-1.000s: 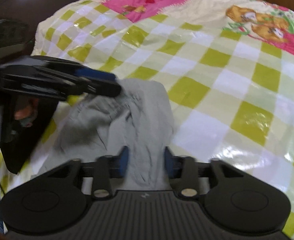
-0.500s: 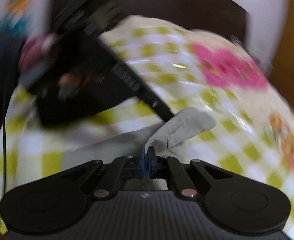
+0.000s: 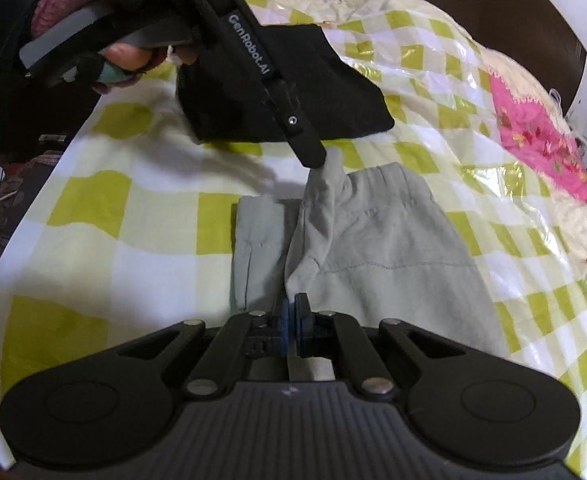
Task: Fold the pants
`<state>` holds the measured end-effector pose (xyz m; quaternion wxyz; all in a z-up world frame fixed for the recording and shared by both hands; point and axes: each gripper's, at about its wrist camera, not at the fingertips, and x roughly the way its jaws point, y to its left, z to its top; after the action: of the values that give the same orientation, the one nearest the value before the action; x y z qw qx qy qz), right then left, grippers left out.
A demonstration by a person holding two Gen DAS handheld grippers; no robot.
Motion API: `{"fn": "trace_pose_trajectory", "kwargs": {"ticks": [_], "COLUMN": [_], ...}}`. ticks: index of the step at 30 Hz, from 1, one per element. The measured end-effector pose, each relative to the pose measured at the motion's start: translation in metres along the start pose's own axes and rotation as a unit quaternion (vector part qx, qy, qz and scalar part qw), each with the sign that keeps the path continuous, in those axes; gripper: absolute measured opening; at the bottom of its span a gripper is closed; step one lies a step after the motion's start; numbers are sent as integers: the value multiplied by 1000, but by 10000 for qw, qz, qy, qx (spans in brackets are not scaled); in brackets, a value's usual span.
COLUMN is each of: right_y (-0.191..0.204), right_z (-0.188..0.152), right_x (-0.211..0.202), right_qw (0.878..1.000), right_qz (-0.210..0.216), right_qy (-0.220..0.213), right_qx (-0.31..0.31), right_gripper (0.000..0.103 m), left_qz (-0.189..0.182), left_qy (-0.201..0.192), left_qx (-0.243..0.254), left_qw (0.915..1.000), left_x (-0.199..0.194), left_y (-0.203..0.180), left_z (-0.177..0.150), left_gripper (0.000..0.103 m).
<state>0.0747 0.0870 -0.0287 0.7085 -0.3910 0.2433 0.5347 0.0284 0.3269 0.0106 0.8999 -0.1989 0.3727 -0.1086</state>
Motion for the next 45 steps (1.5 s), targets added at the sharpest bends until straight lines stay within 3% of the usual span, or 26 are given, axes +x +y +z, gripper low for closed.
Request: {"fn": "trace_pose_trajectory", "kwargs": {"ticks": [6, 11, 13, 17, 20, 24, 27, 30, 33, 35, 37, 41, 45], "right_y": [8, 30, 34, 21, 7, -25, -56, -92, -127, -148, -163, -200, -237], "right_z": [-7, -12, -12, -13, -23, -55, -83, -112, -141, -161, -182, -216, -242], "right_x": [-17, -9, -7, -23, -43, -75, -96, -114, -123, -124, -127, -118, -101], "right_qw": [9989, 9962, 9970, 9994, 9991, 9904, 9752, 9539, 9407, 9350, 9372, 9536, 9542], "right_qz": [-48, 16, 6, -146, -361, -860, -1242, -1662, -2033, -2218, -2314, -2171, -1881], "right_qy": [116, 242, 198, 143, 184, 476, 757, 970, 1198, 1447, 1580, 1915, 2316], "right_qx": [-454, -842, -745, -269, 151, 974, 1669, 2303, 2438, 2360, 2076, 823, -222], "right_gripper": [4, 9, 11, 11, 14, 15, 16, 18, 18, 18, 18, 18, 22], "left_qz": [-202, -7, -35, 647, 679, 513, 200, -330, -802, -1057, -1206, -1452, -1533], "left_qy": [94, 228, 593, 1363, 1268, 958, 747, 703, 826, 1006, 1184, 1690, 2064], "left_qx": [228, 455, 513, 814, 692, 849, 1110, 1348, 1596, 1703, 1727, 1568, 1592], "left_qw": [9995, 9987, 9969, 9852, 9872, 9904, 9908, 9878, 9804, 9745, 9704, 9622, 9532], "left_x": [-5, 2, 15, 46, 39, 22, 24, 49, 90, 120, 147, 191, 215], "left_y": [-19, -31, -37, -39, -39, -63, -95, -132, -169, -192, -207, -223, -235], "left_z": [-10, -15, -22, -44, -45, -32, -20, -11, -7, -6, -5, -5, -8], "left_gripper": [32, 34, 35, 35, 35, 35, 35, 36, 36, 37, 37, 37, 37]}}
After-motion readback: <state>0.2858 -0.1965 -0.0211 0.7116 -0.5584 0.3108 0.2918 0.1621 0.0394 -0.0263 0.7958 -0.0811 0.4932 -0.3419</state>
